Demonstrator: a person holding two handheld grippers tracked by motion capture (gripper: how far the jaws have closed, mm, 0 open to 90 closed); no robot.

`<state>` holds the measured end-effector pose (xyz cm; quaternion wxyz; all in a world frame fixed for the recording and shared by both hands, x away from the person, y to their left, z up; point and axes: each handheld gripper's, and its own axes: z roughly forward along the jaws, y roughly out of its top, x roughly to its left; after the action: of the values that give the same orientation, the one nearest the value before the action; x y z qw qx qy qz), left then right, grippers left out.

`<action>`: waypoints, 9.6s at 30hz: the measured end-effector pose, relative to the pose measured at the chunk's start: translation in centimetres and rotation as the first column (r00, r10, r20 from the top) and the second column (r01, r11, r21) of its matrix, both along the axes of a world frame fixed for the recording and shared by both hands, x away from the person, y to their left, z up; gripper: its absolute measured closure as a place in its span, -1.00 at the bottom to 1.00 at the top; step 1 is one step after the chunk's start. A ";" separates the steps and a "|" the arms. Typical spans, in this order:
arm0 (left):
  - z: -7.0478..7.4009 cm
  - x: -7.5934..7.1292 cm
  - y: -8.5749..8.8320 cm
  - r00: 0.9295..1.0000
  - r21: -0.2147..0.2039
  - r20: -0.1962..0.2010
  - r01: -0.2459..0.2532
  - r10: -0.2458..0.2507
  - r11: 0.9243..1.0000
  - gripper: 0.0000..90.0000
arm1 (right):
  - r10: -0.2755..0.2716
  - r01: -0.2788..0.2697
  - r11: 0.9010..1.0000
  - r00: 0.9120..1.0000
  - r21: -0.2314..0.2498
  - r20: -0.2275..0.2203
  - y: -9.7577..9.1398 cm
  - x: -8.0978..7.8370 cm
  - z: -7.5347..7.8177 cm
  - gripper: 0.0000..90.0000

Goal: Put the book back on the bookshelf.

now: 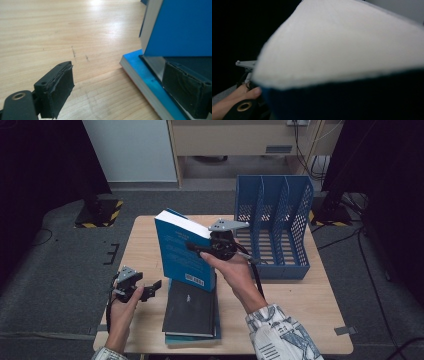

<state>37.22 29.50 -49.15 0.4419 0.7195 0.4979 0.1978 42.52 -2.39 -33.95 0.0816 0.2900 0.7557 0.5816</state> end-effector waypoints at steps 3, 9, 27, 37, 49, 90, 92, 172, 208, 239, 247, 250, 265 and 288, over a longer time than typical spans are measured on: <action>-0.4 0.3 0.3 1.000 0.011 -0.019 -0.011 0.011 1.000 -0.82 | -0.017 0.019 0.999 0.999 0.030 -0.051 -0.5 0.6 0.0 0.33; -1.0 0.8 0.8 0.998 0.033 -0.045 -0.036 0.038 0.999 -0.83 | -0.048 0.057 0.996 0.991 0.069 -0.126 -1.6 1.5 -0.1 0.34; -1.5 1.1 0.6 0.995 0.060 -0.095 -0.015 0.021 0.998 -0.81 | -0.104 0.110 0.993 0.986 0.040 -0.127 -3.9 1.1 2.4 0.34; -1.8 1.2 0.7 0.993 0.075 -0.113 -0.012 0.021 0.997 -0.81 | -0.166 0.177 0.983 0.973 0.056 -0.160 -5.8 1.6 3.5 0.34; -2.5 1.5 0.7 0.991 0.118 -0.120 -0.041 0.055 0.992 -0.82 | -0.268 0.284 0.956 0.946 0.070 -0.180 -9.7 2.1 4.8 0.33; -3.9 1.7 1.6 0.981 0.183 -0.149 -0.096 0.124 0.978 -0.82 | -0.514 0.532 0.844 0.838 0.069 -0.183 -18.6 3.4 5.7 0.33; -3.9 1.7 1.6 0.981 0.184 -0.149 -0.094 0.123 0.978 -0.82 | -0.521 0.539 0.840 0.834 0.065 -0.182 -18.6 3.7 5.6 0.33; -4.0 1.9 1.3 0.985 0.185 -0.141 -0.073 0.100 0.980 -0.82 | -0.676 0.681 0.731 0.730 0.028 -0.106 -13.9 10.7 0.9 0.33; -4.0 1.9 1.2 0.985 0.192 -0.142 -0.065 0.093 0.979 -0.82 | -0.686 0.688 0.726 0.720 -0.025 -0.103 -12.6 10.0 -3.0 0.32; -4.0 1.8 1.0 0.985 0.191 -0.147 -0.061 0.090 0.980 -0.82 | -0.654 0.642 0.753 0.754 -0.149 -0.060 -12.6 5.6 -3.9 0.24; -4.0 1.8 1.1 0.985 0.186 -0.146 -0.063 0.091 0.981 -0.82 | -0.647 0.638 0.761 0.759 -0.115 -0.069 -12.7 5.5 -3.1 0.05; -4.0 1.8 1.1 0.985 0.193 -0.148 -0.057 0.086 0.979 -0.82 | -0.646 0.639 0.762 0.760 -0.104 -0.068 -12.8 5.4 -2.5 0.03; -4.0 1.8 1.0 0.985 0.186 -0.148 -0.062 0.091 0.981 -0.82 | -0.635 0.622 0.769 0.770 -0.146 -0.068 -12.6 6.3 -1.2 0.17; -4.0 1.8 1.2 0.985 0.190 -0.150 -0.058 0.087 0.980 -0.82 | -0.673 0.663 0.739 0.735 -0.117 -0.081 -13.0 7.8 -0.4 0.34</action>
<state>39.05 30.66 -53.11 0.3248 0.7523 0.5366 0.2018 50.33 -15.35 -34.36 0.2517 0.5722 0.6274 0.4644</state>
